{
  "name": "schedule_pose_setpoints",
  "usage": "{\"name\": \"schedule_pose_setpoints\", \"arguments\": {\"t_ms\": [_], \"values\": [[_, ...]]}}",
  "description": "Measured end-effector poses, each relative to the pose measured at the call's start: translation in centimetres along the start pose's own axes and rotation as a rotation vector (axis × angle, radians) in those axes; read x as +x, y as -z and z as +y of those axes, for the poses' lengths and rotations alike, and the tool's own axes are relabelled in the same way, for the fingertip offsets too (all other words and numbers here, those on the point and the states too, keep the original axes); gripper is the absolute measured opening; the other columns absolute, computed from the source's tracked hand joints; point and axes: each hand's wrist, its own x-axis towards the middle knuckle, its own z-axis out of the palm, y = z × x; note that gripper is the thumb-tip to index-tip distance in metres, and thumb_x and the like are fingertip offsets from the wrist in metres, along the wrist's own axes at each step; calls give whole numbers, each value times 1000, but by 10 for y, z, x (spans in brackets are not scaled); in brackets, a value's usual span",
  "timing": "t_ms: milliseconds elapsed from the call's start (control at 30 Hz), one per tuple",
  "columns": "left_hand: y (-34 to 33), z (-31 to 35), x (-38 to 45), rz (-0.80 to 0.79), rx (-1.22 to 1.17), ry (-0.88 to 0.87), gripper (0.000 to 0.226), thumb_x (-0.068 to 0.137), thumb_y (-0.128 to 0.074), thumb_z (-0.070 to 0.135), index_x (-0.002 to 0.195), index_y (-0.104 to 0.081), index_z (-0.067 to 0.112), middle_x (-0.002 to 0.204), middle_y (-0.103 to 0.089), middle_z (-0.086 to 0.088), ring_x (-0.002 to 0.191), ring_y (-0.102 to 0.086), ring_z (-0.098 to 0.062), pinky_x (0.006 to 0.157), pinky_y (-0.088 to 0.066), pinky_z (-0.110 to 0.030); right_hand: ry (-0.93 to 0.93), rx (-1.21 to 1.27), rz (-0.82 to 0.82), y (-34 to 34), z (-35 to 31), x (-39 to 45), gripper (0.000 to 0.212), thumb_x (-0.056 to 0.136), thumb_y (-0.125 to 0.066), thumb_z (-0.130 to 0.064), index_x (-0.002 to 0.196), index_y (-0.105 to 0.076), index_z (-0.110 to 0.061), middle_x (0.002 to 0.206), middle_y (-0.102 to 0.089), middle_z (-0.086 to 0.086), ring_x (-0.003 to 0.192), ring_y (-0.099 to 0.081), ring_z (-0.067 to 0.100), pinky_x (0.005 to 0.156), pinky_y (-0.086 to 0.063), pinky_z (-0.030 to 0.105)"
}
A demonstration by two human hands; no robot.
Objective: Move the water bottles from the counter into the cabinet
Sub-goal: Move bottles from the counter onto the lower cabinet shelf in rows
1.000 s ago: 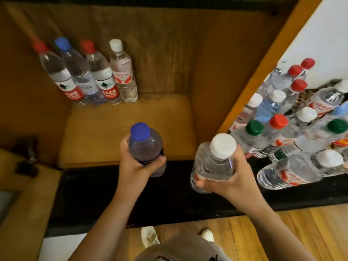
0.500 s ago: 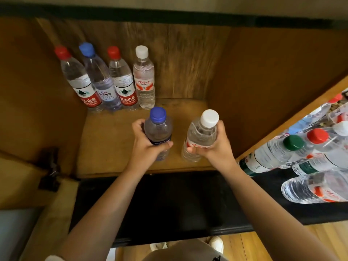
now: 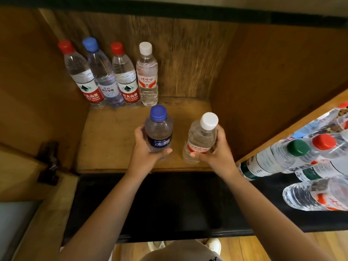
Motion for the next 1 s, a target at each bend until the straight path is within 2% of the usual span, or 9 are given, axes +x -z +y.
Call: {"name": "schedule_pose_setpoints", "arguments": {"t_ms": [67, 267, 433, 600, 667, 733, 800, 867, 1000], "values": [[-6, -10, -17, 83, 16, 56, 82, 62, -81, 1, 127, -33, 16, 116, -46, 20, 99, -49, 19, 84, -41, -3, -62, -4, 39, -4, 12, -11, 88, 62, -83, -27, 132, -30, -34, 137, -46, -5, 128, -44, 12, 104, -39, 34], [-26, -11, -37, 301, -7, 101, 60, 75, -75, 12, 127, -45, 19, 114, -56, 13, 99, -52, 16, 85, -41, -7, -141, 43, 108, -27, 34, -32, 91, 74, -75, -16, 145, -19, -28, 144, -40, -2, 132, -39, 11, 107, -38, 46], [-41, -6, -27, 405, -76, 136, 60, 75, -73, 11, 129, -46, 15, 105, -56, 21, 93, -52, 18, 85, -42, -18, -103, 175, 228, -52, 25, -26, 88, 66, -75, -44, 139, -25, -34, 137, -45, -13, 126, -45, 4, 100, -40, 23], [-47, -5, -4, 412, -154, 164, 56, 72, -73, 3, 121, -48, 15, 103, -58, 17, 88, -57, 11, 75, -45, -5, -104, 212, 273, -60, 21, 0, 70, 76, -71, -4, 125, -33, -36, 124, -51, -11, 117, -50, 6, 83, -42, 2], [-50, -4, 12, 407, -137, 176, 56, 71, -74, 1, 121, -49, 10, 108, -60, 5, 94, -58, -5, 80, -47, -12, -129, 183, 290, -62, 16, 16, 70, 76, -68, 2, 124, -33, -35, 121, -52, -10, 116, -50, 11, 79, -41, 2], [-55, -1, 30, 387, -104, 184, 56, 70, -75, 1, 121, -50, 5, 118, -59, -7, 104, -57, -20, 93, -47, -32, -153, 170, 327, -63, 11, 35, 73, 75, -67, 6, 133, -32, -21, 126, -53, 2, 117, -50, 19, 78, -41, 4], [-60, 0, 49, 378, -17, 198, 58, 69, -77, 4, 121, -51, 4, 122, -56, -18, 112, -54, -31, 98, -44, -42, -177, 113, 345, -64, 5, 53, 77, 75, -67, 5, 139, -28, -14, 131, -51, 9, 119, -50, 24, 86, -41, 16], [-64, 4, 68, 379, 62, 199, 57, 68, -78, 6, 119, -53, 4, 121, -53, -21, 109, -54, -33, 94, -45, -38, -194, 47, 353, -64, -1, 71, 79, 77, -68, 1, 141, -25, -16, 134, -50, 10, 121, -48, 25, 90, -35, 24], [-66, 11, 105, 346, 90, 207, 55, 69, -75, 1, 119, -52, 3, 124, -51, -20, 110, -54, -32, 90, -45, -33, -213, -37, 334, -53, -11, 103, 73, 80, -68, -8, 140, -28, -18, 133, -51, 8, 116, -50, 23, 85, -34, 22]]}}
